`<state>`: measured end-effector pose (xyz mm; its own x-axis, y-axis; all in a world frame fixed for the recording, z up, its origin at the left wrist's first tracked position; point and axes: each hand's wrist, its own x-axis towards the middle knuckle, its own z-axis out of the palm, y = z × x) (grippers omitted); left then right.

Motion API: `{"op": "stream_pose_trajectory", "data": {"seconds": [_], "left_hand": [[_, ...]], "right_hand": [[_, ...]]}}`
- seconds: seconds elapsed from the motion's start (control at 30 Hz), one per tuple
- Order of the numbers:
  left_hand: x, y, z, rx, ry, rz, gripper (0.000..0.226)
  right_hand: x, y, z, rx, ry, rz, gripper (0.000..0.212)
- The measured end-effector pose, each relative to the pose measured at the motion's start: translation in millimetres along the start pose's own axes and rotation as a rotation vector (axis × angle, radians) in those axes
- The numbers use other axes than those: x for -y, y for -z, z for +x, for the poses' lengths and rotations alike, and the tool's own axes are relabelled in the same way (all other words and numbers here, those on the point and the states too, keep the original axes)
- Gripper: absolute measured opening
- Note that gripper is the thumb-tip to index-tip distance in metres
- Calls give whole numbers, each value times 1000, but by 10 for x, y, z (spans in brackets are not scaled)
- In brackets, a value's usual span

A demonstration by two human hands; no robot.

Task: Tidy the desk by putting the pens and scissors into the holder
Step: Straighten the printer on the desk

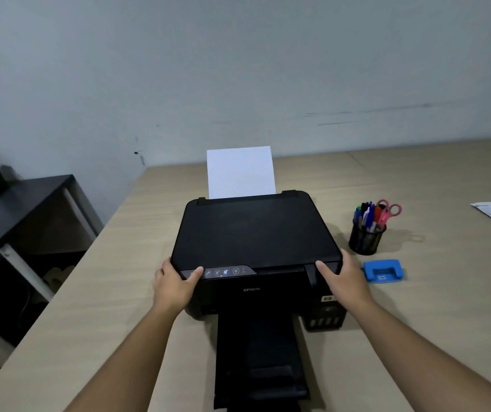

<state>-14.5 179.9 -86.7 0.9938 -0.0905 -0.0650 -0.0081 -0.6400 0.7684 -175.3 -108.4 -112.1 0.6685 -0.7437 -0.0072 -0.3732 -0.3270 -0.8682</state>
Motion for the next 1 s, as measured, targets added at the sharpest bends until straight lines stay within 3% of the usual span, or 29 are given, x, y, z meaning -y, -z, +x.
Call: {"op": "stream_pose_trajectory", "data": {"seconds": [0.07,0.17,0.73,1.0], "left_hand": [[57,-48,0,66,-12,-175,73],[101,-73,36,81,-33,-250,72],[26,-120,438,142,-10,-235,75],[28,-108,536,172,36,-188,81]], "right_hand": [[-47,-8,-42,-17,20,19,58],[-58,-40,-22,-51,22,5,61],[38,-181,272,-37,13,-55,58],[92,-136,320,46,-59,-108,64]]}}
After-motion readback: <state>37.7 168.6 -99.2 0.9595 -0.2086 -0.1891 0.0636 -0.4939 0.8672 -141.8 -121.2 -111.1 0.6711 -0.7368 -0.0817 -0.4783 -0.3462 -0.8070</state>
